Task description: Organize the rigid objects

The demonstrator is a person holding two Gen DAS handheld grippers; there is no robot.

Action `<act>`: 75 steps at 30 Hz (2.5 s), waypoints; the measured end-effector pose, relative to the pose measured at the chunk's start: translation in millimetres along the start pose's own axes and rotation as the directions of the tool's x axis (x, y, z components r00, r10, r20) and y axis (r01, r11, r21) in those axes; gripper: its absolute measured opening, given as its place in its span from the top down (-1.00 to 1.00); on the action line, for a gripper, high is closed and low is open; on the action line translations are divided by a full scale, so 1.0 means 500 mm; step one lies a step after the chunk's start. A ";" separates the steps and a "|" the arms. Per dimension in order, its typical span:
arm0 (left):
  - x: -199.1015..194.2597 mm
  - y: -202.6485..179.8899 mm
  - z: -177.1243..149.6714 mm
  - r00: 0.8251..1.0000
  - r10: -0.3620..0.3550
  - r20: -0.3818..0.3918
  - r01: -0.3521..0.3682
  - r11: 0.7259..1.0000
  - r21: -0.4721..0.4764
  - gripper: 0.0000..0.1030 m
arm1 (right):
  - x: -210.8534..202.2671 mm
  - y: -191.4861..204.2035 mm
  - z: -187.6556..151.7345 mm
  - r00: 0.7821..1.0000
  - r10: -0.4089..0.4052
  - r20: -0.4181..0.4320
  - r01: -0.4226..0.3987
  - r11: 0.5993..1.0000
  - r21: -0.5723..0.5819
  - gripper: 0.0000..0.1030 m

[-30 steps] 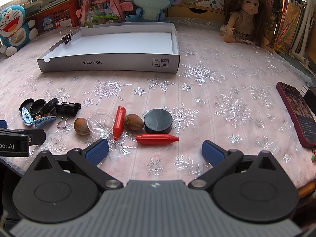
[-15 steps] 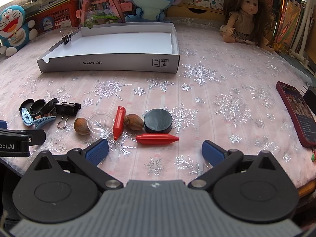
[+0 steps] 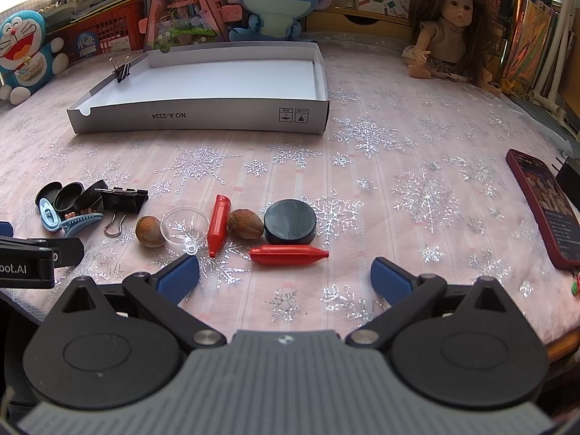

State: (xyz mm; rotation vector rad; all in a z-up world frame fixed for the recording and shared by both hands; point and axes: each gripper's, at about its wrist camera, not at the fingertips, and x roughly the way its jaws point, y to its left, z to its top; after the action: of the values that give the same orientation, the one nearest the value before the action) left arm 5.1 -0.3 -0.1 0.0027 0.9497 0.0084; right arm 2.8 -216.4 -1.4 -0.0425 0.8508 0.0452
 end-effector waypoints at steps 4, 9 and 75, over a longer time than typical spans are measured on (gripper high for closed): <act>0.000 0.000 0.000 1.000 0.000 0.000 0.000 1.000 0.000 -1.00 | 0.000 0.001 0.000 1.000 0.000 0.001 0.000 1.000 0.000 -1.00; -0.001 0.001 -0.002 1.000 0.002 0.005 -0.002 1.000 -0.003 -1.00 | -0.002 -0.002 0.001 1.000 0.000 0.003 0.000 1.000 0.003 -1.00; -0.058 0.025 -0.027 0.941 -0.188 0.280 0.151 0.977 0.149 0.30 | -0.041 -0.035 -0.016 0.986 0.076 0.150 -0.072 0.997 -0.035 0.03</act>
State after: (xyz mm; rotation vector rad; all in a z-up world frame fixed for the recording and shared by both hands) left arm -22.6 12.1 15.7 0.0376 0.6497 -0.2077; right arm -16.0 -234.6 9.1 -0.0342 0.6996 0.1291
